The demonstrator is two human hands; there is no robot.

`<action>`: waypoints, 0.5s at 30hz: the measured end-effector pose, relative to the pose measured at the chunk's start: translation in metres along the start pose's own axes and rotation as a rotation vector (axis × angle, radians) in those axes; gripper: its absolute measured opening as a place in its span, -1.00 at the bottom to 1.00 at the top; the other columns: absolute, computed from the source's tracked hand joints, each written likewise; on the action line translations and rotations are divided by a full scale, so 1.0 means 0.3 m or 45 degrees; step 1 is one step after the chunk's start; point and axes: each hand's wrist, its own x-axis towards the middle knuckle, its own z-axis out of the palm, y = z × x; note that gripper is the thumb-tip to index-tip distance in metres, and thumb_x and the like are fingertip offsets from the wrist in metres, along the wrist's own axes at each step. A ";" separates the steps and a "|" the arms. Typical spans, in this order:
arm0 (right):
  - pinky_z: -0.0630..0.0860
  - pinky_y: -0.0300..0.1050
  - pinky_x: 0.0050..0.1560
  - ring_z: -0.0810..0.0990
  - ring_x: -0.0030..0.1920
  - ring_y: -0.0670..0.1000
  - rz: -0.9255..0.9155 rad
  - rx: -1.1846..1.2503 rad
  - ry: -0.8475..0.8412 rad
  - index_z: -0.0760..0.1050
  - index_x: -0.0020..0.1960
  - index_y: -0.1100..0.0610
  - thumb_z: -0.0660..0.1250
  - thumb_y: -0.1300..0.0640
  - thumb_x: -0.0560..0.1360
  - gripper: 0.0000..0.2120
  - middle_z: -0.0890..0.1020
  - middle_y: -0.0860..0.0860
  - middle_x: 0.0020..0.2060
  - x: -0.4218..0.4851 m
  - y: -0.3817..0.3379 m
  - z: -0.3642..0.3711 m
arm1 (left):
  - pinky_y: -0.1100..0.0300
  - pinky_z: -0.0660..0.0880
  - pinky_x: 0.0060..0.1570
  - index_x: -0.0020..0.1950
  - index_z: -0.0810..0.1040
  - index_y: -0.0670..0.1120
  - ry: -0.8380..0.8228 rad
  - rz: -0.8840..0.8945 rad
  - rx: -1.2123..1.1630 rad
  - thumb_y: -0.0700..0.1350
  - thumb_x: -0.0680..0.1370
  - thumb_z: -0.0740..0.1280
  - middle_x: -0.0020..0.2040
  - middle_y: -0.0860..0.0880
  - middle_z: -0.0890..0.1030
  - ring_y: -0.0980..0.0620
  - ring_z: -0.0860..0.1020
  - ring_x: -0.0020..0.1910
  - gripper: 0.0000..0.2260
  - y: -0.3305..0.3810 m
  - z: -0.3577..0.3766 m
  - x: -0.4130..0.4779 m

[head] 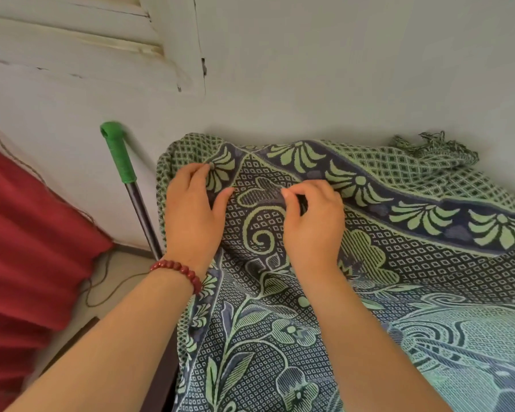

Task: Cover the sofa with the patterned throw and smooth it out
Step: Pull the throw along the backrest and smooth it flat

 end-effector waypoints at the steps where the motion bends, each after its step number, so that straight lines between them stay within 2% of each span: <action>1: 0.22 -0.35 -0.13 0.48 -0.14 0.01 -0.001 0.050 0.030 0.59 -0.12 0.17 0.36 0.17 0.51 -0.92 0.59 0.01 -0.16 0.010 -0.014 0.005 | 0.22 0.27 0.26 0.27 0.49 -0.16 0.011 -0.011 -0.011 -0.01 0.53 0.34 0.23 -0.07 0.48 -0.04 0.41 0.24 -0.64 -0.003 -0.001 0.010; 3: 0.26 -0.36 -0.13 0.52 -0.14 0.02 -0.003 0.133 0.092 0.58 -0.11 0.19 0.34 0.18 0.52 -0.91 0.59 0.01 -0.17 0.037 -0.045 0.014 | 0.31 0.24 0.09 0.07 0.60 -0.11 0.007 -0.006 0.014 -0.04 0.52 0.35 0.05 -0.02 0.54 0.00 0.45 0.10 -0.80 -0.005 -0.006 0.033; 6: 0.29 -0.33 -0.13 0.53 -0.15 0.02 -0.027 0.193 0.165 0.57 -0.11 0.20 0.32 0.19 0.52 -0.91 0.58 0.01 -0.19 0.079 -0.102 0.032 | 0.24 0.32 0.01 -0.07 0.61 -0.05 0.043 -0.037 -0.041 -0.05 0.54 0.33 -0.07 0.02 0.54 0.01 0.48 0.00 -0.89 -0.019 -0.030 0.079; 8: 0.28 -0.34 -0.14 0.51 -0.15 0.00 -0.061 0.233 0.198 0.56 -0.11 0.21 0.32 0.21 0.52 -0.91 0.57 -0.01 -0.19 0.110 -0.144 0.050 | 0.16 0.39 0.02 -0.08 0.59 -0.04 0.162 -0.118 -0.133 -0.05 0.55 0.30 -0.04 -0.02 0.56 -0.01 0.50 -0.01 -0.89 -0.022 -0.061 0.133; 10: 0.24 -0.34 -0.16 0.51 -0.15 0.01 -0.073 0.222 0.202 0.56 -0.10 0.22 0.31 0.21 0.53 -0.90 0.58 0.02 -0.18 0.154 -0.174 0.072 | 0.22 0.34 0.00 -0.06 0.57 -0.06 0.228 -0.144 -0.136 -0.05 0.56 0.27 0.02 -0.06 0.55 -0.01 0.50 0.00 -0.87 -0.021 -0.083 0.180; 12: 0.21 -0.31 -0.18 0.53 -0.11 0.06 -0.089 0.131 0.107 0.56 -0.08 0.23 0.28 0.21 0.55 -0.89 0.60 0.06 -0.14 0.192 -0.179 0.094 | 0.26 0.29 -0.04 -0.03 0.57 -0.08 0.210 -0.170 -0.118 -0.07 0.57 0.26 0.05 -0.08 0.55 0.01 0.49 -0.01 -0.87 -0.026 -0.078 0.200; 15: 0.26 -0.21 -0.14 0.53 -0.03 0.12 -0.153 -0.003 -0.054 0.57 -0.04 0.23 0.28 0.21 0.54 -0.88 0.60 0.09 -0.07 0.206 -0.160 0.101 | 0.23 0.35 0.02 0.01 0.58 -0.08 0.159 -0.120 -0.147 -0.11 0.55 0.29 0.03 -0.05 0.57 0.00 0.51 0.02 -0.89 -0.033 -0.055 0.171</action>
